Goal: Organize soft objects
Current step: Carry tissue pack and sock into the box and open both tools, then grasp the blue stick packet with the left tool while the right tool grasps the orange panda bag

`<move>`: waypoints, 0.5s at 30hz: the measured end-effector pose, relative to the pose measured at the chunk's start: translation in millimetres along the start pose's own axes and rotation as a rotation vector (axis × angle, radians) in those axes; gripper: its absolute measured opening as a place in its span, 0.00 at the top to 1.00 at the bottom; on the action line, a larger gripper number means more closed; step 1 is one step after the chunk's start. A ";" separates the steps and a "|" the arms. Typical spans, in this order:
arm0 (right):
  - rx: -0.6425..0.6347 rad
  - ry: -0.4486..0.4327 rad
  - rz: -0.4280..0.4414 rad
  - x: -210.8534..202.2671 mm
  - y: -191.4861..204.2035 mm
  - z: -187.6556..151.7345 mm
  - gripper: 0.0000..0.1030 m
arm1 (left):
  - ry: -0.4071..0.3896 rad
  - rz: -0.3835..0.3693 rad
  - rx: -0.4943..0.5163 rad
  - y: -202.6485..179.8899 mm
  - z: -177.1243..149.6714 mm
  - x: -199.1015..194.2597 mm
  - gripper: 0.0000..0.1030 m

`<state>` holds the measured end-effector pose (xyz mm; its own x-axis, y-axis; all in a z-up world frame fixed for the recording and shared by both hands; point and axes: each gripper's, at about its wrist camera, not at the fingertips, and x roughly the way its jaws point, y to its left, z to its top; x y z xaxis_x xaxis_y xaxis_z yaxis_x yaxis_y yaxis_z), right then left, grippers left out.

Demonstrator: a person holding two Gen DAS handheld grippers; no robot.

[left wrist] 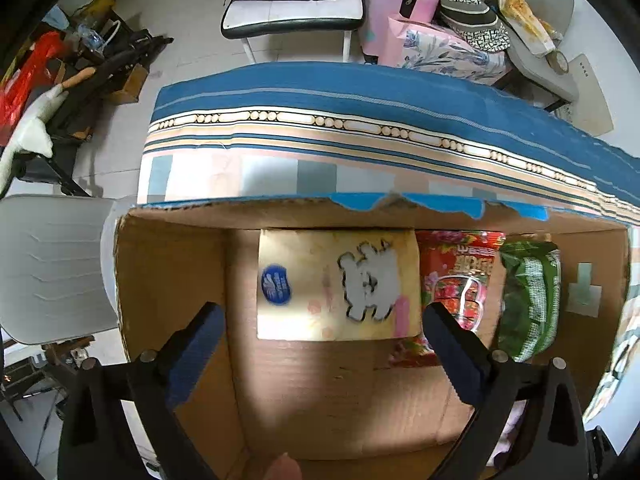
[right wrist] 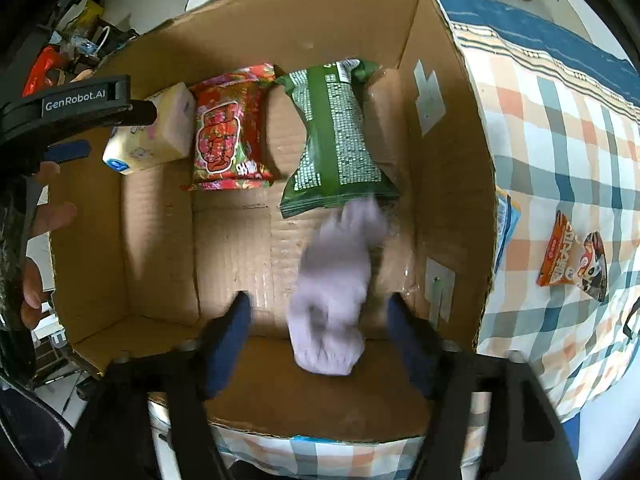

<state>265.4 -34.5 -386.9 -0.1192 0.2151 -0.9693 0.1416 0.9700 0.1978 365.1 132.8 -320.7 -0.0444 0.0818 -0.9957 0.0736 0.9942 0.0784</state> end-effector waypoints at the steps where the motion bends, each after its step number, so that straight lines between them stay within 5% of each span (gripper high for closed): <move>1: -0.004 -0.003 -0.006 -1.9 1.5 0.7 0.09 | -0.006 -0.004 -0.004 1.3 -0.5 -3.0 0.01; 8: -0.025 -0.046 -0.041 -23.0 3.1 -0.2 0.05 | -0.071 -0.014 -0.009 3.4 -21.3 -34.4 0.01; 15: -0.057 -0.103 -0.060 -46.6 7.7 -19.6 0.02 | -0.161 -0.031 0.005 1.6 -81.5 -79.0 0.01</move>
<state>252.9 -34.9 -337.3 -0.0237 0.1466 -0.9889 0.0806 0.9862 0.1443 287.6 133.6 -237.9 0.1135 0.0383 -0.9928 0.0797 0.9957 0.0475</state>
